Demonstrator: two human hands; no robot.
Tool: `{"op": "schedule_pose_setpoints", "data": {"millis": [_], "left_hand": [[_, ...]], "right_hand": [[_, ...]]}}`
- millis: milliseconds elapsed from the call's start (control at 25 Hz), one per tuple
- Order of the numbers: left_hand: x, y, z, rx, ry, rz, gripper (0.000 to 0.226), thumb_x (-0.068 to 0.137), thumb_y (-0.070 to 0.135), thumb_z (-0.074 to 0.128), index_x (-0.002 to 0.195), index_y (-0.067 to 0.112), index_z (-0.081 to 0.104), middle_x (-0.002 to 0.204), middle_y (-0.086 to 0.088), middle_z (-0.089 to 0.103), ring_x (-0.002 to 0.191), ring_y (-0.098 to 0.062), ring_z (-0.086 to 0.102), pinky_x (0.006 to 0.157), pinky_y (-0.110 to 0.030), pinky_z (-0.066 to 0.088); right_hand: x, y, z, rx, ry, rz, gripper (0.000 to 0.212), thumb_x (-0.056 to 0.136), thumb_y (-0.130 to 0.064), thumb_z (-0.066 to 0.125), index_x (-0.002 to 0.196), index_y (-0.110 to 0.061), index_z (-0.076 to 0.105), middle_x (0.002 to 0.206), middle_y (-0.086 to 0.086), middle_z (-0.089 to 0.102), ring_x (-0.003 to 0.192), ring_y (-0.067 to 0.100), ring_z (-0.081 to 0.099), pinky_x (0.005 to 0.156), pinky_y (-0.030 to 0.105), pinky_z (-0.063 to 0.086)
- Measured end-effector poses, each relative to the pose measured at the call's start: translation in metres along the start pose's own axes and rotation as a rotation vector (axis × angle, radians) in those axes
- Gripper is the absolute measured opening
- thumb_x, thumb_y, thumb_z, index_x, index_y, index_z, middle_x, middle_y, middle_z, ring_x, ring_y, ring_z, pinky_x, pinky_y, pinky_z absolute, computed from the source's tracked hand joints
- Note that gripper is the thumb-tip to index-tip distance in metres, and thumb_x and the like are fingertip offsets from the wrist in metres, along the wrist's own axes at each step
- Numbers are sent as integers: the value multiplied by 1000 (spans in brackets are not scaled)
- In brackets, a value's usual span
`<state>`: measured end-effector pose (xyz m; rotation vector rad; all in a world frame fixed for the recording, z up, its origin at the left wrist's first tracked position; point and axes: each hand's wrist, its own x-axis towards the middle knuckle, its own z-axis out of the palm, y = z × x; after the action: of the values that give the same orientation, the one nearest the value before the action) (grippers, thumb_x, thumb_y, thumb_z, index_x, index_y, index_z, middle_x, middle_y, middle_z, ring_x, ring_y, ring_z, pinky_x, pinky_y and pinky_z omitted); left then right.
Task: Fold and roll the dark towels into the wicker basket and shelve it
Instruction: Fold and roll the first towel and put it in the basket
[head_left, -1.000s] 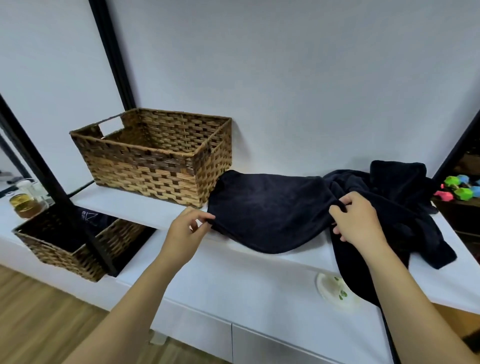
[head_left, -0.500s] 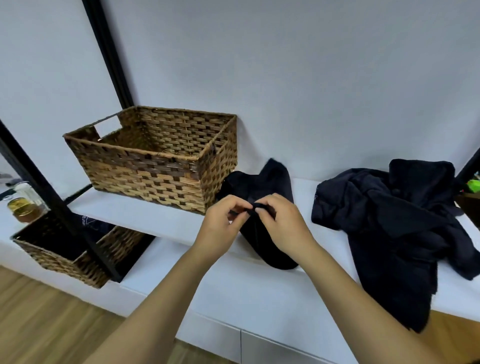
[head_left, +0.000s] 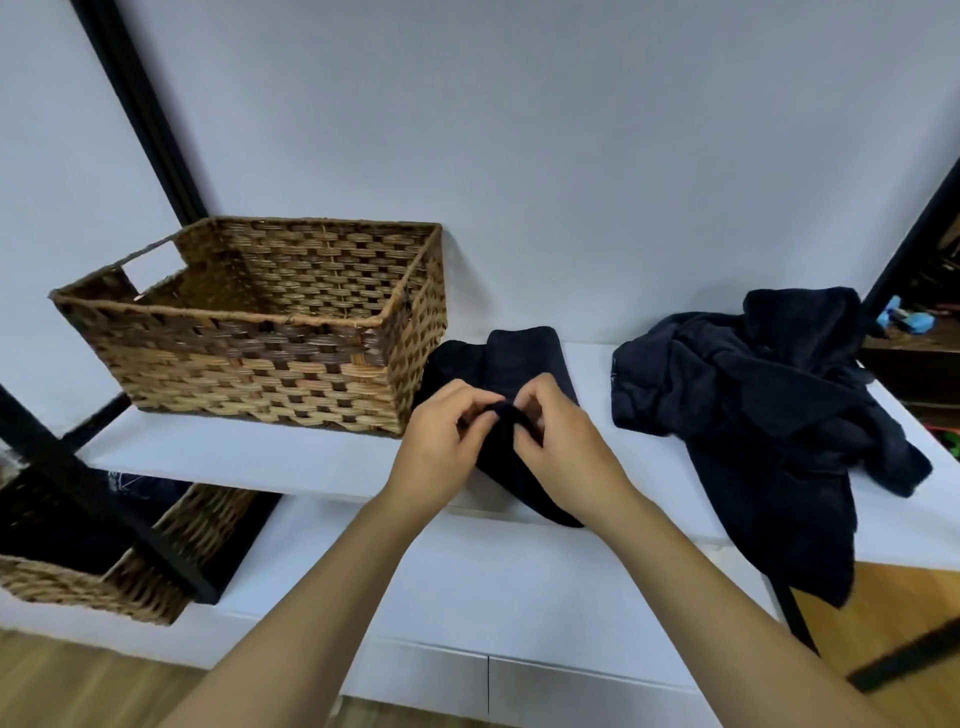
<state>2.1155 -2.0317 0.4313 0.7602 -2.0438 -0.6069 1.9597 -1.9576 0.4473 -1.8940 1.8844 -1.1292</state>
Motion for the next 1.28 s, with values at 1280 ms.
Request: {"op": "schedule_pose_setpoints", "data": {"millis": [1280], "left_hand": [[136, 99, -110, 128, 147, -26, 14, 103, 19, 52, 113, 25, 60, 90, 14, 58, 73, -6, 56, 70, -30, 44]], "right_hand": [[51, -55, -165, -327, 340, -113, 20, 95, -41, 64, 97, -21, 61, 87, -12, 55, 78, 14, 54, 68, 31, 40]]}}
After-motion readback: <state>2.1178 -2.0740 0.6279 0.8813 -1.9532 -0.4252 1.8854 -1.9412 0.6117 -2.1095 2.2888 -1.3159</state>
